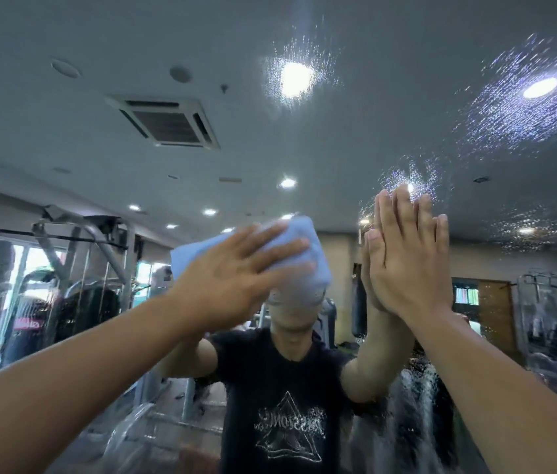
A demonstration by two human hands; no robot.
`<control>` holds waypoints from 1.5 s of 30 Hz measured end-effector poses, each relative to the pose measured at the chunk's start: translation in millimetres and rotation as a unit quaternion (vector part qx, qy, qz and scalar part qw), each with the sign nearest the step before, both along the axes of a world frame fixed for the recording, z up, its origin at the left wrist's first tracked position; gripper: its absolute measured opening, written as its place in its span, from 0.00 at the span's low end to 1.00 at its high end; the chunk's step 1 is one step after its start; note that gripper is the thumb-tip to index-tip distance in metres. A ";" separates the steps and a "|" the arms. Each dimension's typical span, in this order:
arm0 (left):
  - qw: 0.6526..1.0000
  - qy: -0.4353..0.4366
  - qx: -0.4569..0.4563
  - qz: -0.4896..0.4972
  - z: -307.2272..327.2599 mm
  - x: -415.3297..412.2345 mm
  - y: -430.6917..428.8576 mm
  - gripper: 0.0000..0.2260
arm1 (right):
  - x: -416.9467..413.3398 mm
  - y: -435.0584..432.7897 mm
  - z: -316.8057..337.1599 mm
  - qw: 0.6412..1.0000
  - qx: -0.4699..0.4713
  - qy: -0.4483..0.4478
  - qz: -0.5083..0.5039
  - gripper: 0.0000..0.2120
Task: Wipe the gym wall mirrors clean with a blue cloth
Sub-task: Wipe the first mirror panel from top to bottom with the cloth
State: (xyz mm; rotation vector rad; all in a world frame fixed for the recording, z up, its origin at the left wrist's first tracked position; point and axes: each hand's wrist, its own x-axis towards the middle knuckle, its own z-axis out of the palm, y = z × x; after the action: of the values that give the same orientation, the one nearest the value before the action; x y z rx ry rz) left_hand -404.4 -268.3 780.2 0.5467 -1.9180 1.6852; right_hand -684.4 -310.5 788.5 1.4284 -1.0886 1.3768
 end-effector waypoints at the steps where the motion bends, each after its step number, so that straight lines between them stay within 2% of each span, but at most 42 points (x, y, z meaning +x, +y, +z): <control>1: 0.999 -0.046 0.013 0.003 -8.2 2.5 0.7 0.27 | 0.0 0.7 0.2 1.000 0.003 0.000 0.001 0.30; 4: 0.989 -0.145 0.029 0.002 -8.3 13.1 2.2 0.26 | -0.1 2.5 0.0 1.000 0.011 -0.001 0.003 0.30; 6: 0.989 -0.144 0.016 0.014 12.7 21.9 1.3 0.25 | 0.5 2.2 -0.2 1.000 0.012 -0.002 -0.001 0.30; 9: 0.999 -0.027 -0.024 0.013 56.4 26.5 2.6 0.22 | 0.9 0.6 -0.2 1.000 0.008 -0.004 -0.004 0.30; 12: 0.993 0.116 -0.036 0.005 77.7 9.1 7.3 0.21 | 1.2 1.1 -0.6 1.000 0.004 -0.006 0.003 0.30; 14: 0.987 0.154 -0.040 0.003 71.2 -5.7 3.9 0.21 | 0.9 1.8 -0.8 1.000 0.001 -0.002 0.004 0.30; 16: 0.993 0.113 -0.035 0.004 52.4 -13.3 -0.9 0.23 | -0.2 1.2 -0.2 1.000 0.001 0.000 0.003 0.30; 19: 0.999 -0.031 -0.005 0.020 8.8 -11.1 4.0 0.30 | -1.2 0.6 0.1 1.000 0.002 -0.001 0.004 0.30; 22: 0.987 -0.155 0.034 0.028 -10.9 -3.3 11.2 0.28 | -0.8 1.1 0.0 1.000 0.002 0.001 -0.002 0.29; 24: 0.981 -0.186 0.032 0.032 3.8 0.5 9.3 0.24 | -0.8 1.1 0.3 1.000 0.002 0.001 -0.003 0.29; 25: 0.982 -0.182 0.028 0.044 16.8 0.6 7.8 0.26 | -1.1 1.0 0.4 1.000 0.003 0.000 -0.001 0.29; 27: 0.988 -0.141 0.014 0.068 49.7 -1.8 3.3 0.28 | -1.5 0.8 0.6 1.000 0.001 -0.002 0.001 0.29; 31: 0.999 0.014 -0.024 0.041 109.8 -21.3 2.2 0.24 | -1.9 -0.3 0.0 1.000 -0.007 0.003 -0.007 0.29; 33: 0.996 0.083 -0.021 0.030 110.7 -36.4 -1.3 0.24 | -2.8 0.4 0.2 1.000 -0.002 0.006 -0.010 0.29; 35: 0.993 0.111 -0.026 0.015 91.7 -47.7 -6.1 0.26 | -4.4 2.6 0.5 1.000 0.014 0.009 -0.006 0.30; 38: 0.999 0.036 -0.034 0.005 47.7 -46.1 -7.9 0.27 | -5.5 4.0 1.4 1.000 0.020 0.014 0.005 0.31; 42: 0.989 -0.144 0.009 0.021 -5.4 -22.4 0.5 0.26 | -4.1 2.6 1.5 1.000 0.017 0.010 0.007 0.30; 45: 0.980 -0.195 0.015 0.026 -2.1 -8.8 1.0 0.25 | -3.8 2.0 1.0 1.000 0.023 0.009 0.002 0.30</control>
State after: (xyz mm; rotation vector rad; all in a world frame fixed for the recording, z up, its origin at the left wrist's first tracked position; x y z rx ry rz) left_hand -413.1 -267.3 778.1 0.2928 -2.2174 1.9117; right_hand -688.2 -308.6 789.4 1.4735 -1.1137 1.3476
